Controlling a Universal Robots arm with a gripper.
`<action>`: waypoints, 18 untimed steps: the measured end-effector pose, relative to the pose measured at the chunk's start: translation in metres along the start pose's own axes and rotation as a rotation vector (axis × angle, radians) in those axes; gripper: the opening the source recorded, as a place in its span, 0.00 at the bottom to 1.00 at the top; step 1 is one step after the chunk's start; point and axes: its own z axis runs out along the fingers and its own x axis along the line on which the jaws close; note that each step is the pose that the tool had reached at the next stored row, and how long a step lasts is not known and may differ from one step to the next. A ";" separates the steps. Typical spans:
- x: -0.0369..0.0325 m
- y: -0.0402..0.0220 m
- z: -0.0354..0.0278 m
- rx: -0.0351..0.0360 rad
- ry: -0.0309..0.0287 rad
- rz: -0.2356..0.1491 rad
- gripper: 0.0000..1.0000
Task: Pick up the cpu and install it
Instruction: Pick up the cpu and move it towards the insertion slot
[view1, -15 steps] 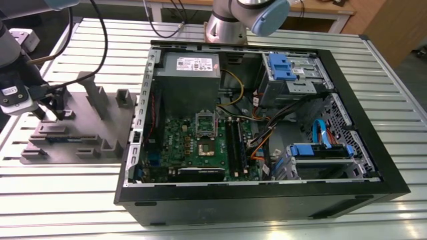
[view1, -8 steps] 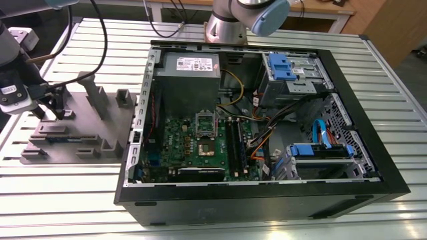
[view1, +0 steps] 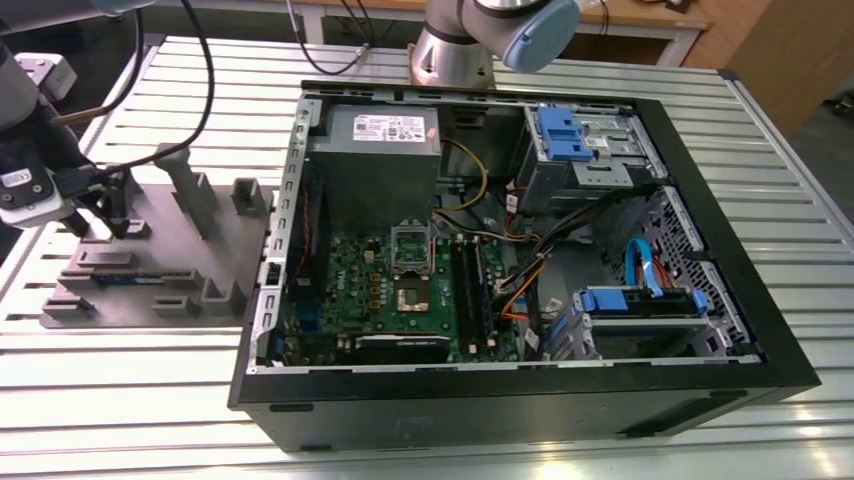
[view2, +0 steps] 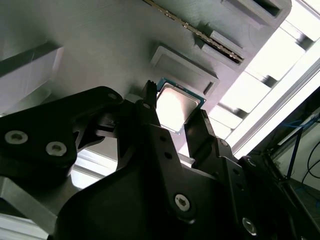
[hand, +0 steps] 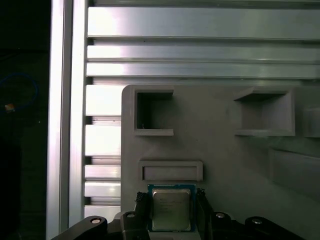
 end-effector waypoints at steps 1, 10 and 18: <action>0.0000 0.0000 -0.0004 0.0000 -0.0001 0.000 0.47; 0.0000 0.0001 -0.0026 0.0000 -0.0001 0.000 0.47; 0.0000 0.0002 -0.0064 -0.0001 -0.0003 0.000 0.47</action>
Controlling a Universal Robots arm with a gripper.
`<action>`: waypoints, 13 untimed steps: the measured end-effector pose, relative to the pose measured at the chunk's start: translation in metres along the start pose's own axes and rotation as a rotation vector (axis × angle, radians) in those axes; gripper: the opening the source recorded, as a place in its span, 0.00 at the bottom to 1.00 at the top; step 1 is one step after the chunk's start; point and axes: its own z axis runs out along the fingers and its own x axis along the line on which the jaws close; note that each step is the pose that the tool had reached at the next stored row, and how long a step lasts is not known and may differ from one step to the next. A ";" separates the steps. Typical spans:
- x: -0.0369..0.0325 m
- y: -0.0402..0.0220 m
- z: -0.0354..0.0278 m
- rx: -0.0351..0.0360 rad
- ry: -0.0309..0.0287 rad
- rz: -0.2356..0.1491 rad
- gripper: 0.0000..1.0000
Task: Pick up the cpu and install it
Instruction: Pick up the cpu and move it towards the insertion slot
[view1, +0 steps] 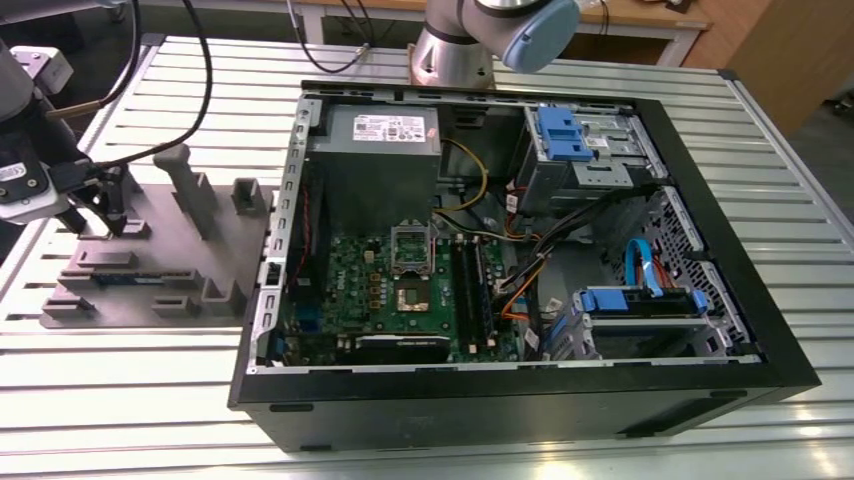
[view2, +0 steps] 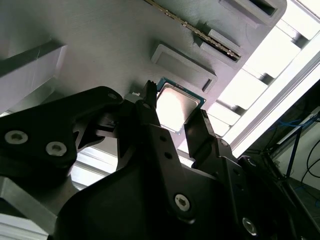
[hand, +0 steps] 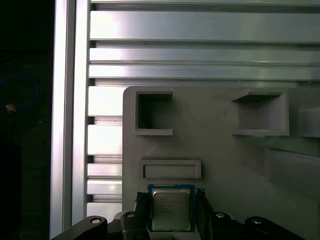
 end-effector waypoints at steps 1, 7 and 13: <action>0.0000 0.0000 0.0000 0.0000 0.0000 0.000 0.47; 0.0000 0.0001 -0.0019 0.0000 0.0001 0.000 0.47; 0.0000 0.0001 -0.0032 0.0000 0.0001 0.000 0.47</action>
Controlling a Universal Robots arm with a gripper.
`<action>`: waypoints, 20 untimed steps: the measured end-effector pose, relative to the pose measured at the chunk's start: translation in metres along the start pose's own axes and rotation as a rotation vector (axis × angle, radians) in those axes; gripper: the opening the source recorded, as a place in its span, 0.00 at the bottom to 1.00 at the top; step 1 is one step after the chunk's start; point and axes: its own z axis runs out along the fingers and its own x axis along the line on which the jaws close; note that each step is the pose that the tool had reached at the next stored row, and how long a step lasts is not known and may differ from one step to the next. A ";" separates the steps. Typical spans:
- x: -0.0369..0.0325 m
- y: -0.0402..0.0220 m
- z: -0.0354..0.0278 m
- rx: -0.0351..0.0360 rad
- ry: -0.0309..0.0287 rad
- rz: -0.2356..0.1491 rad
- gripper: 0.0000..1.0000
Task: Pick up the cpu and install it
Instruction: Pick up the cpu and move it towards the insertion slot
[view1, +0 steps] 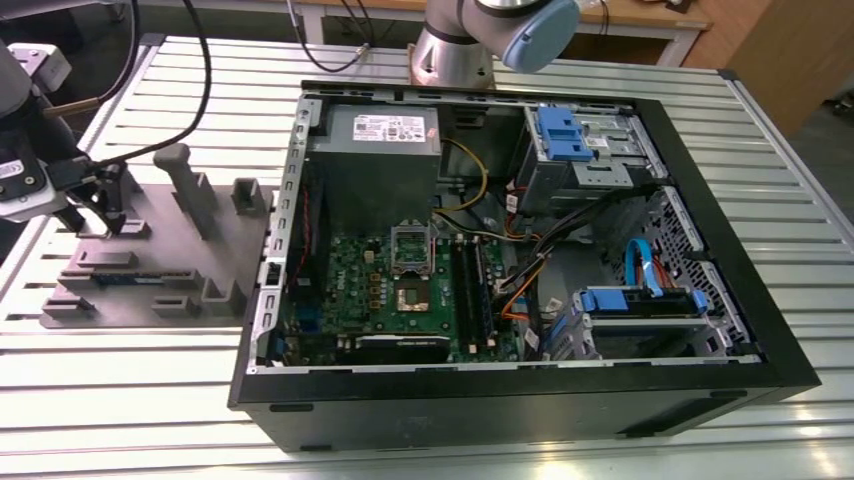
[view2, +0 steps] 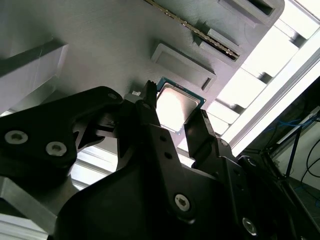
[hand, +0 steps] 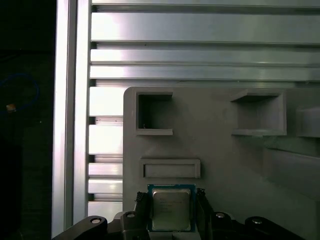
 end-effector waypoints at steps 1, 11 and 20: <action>0.0000 0.0000 -0.0002 0.0000 -0.0001 0.000 0.47; 0.0000 0.0007 -0.0100 0.0000 0.0000 0.000 0.47; 0.0000 0.0008 -0.0119 0.0000 0.0000 0.000 0.47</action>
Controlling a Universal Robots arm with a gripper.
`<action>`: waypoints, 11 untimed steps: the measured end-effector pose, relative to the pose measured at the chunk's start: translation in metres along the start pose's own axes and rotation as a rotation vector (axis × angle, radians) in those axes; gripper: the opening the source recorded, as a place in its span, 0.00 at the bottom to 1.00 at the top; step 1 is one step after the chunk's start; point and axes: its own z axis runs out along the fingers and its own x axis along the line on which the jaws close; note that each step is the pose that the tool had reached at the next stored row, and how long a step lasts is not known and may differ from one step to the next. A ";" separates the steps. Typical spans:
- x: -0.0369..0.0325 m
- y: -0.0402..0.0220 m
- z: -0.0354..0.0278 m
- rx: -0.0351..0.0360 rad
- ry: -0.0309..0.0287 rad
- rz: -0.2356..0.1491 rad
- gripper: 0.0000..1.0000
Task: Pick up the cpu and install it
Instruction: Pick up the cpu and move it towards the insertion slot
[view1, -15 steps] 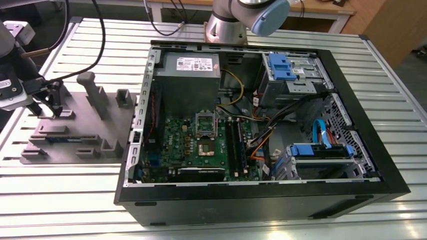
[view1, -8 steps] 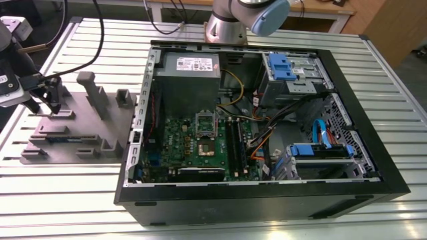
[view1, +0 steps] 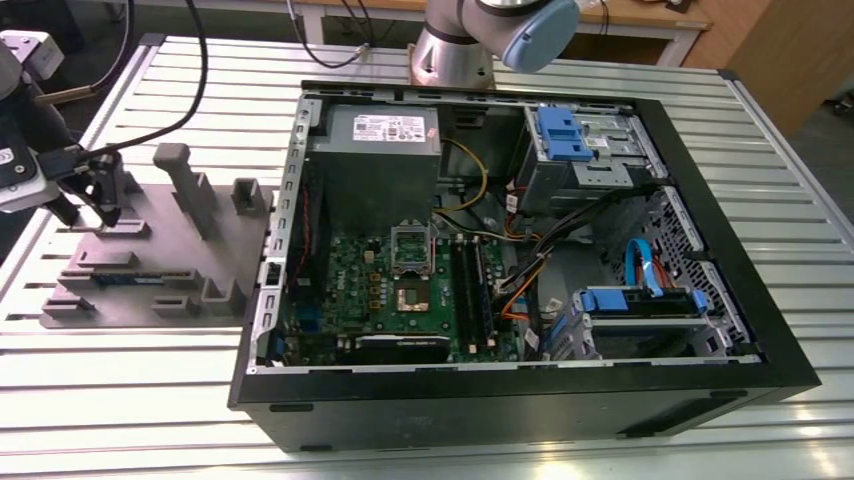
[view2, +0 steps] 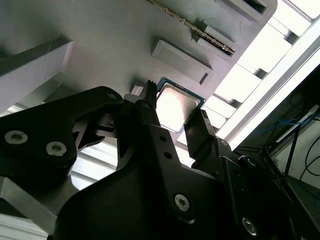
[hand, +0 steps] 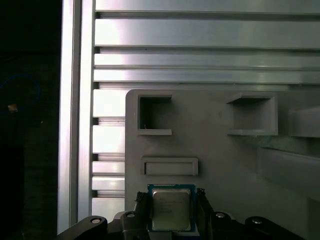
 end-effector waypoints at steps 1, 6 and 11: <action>0.0000 0.0000 -0.0002 0.0000 0.0000 0.000 0.47; 0.0000 0.0001 -0.0011 0.0000 -0.0001 0.000 0.47; 0.0000 0.0001 -0.0020 0.0000 -0.0001 0.000 0.47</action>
